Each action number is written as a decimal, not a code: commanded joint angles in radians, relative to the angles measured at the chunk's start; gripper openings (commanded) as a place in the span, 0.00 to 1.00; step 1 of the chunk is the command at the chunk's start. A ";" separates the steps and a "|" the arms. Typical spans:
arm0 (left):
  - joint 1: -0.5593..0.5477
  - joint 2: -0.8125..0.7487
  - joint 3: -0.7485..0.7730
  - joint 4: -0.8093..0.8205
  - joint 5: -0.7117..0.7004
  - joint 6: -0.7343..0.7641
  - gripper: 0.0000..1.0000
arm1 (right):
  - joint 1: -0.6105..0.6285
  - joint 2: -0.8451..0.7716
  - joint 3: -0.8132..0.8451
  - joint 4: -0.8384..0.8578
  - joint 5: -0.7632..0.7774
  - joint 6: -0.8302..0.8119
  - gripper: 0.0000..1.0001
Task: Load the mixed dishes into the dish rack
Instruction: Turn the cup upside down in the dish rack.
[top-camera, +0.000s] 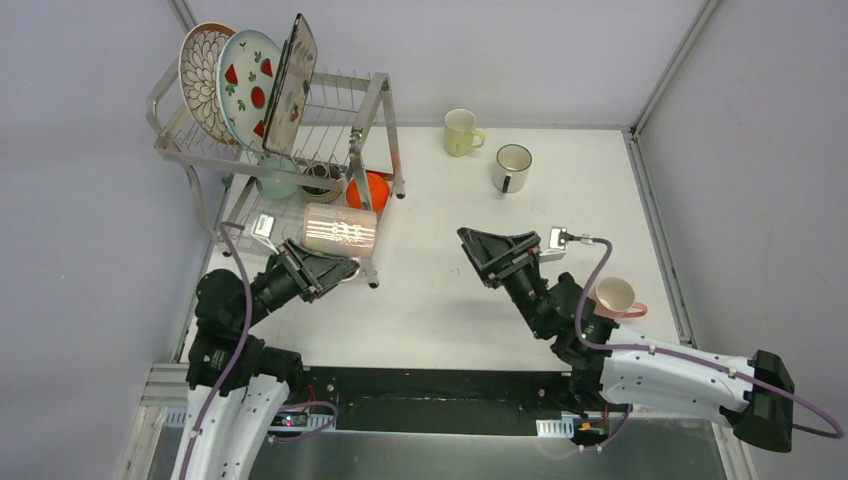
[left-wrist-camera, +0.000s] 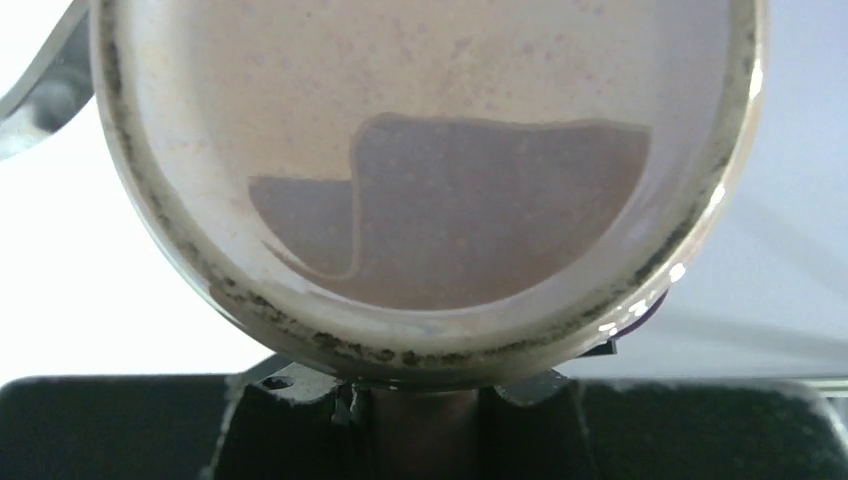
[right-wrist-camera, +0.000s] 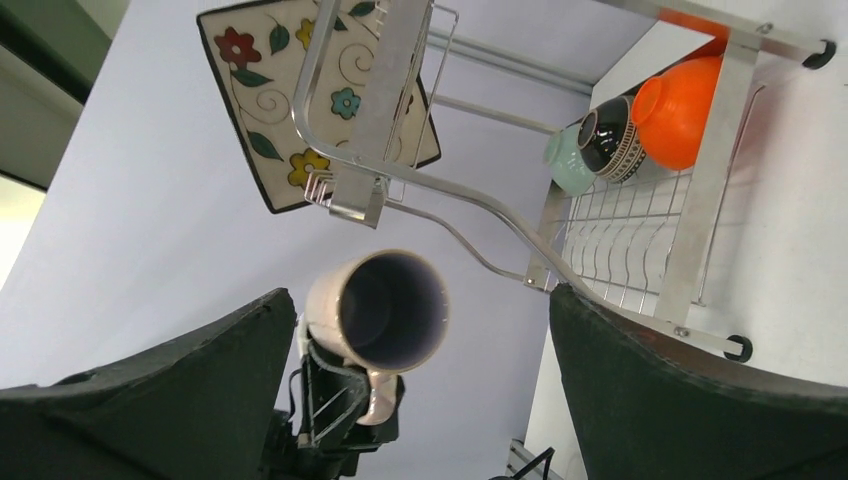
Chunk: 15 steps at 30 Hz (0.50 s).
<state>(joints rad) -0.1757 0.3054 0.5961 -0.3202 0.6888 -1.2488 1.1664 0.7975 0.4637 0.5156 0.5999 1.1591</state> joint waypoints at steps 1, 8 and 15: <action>0.001 -0.049 0.121 -0.156 -0.125 0.189 0.00 | -0.002 -0.110 -0.038 -0.091 0.045 -0.025 1.00; 0.001 -0.068 0.210 -0.426 -0.360 0.309 0.00 | -0.002 -0.237 -0.008 -0.319 0.068 -0.039 1.00; 0.001 -0.008 0.238 -0.543 -0.602 0.418 0.00 | -0.002 -0.274 0.105 -0.622 -0.006 -0.159 1.00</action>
<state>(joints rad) -0.1757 0.2718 0.7624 -0.8875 0.2874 -0.9394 1.1664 0.5400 0.4576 0.1139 0.6395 1.0985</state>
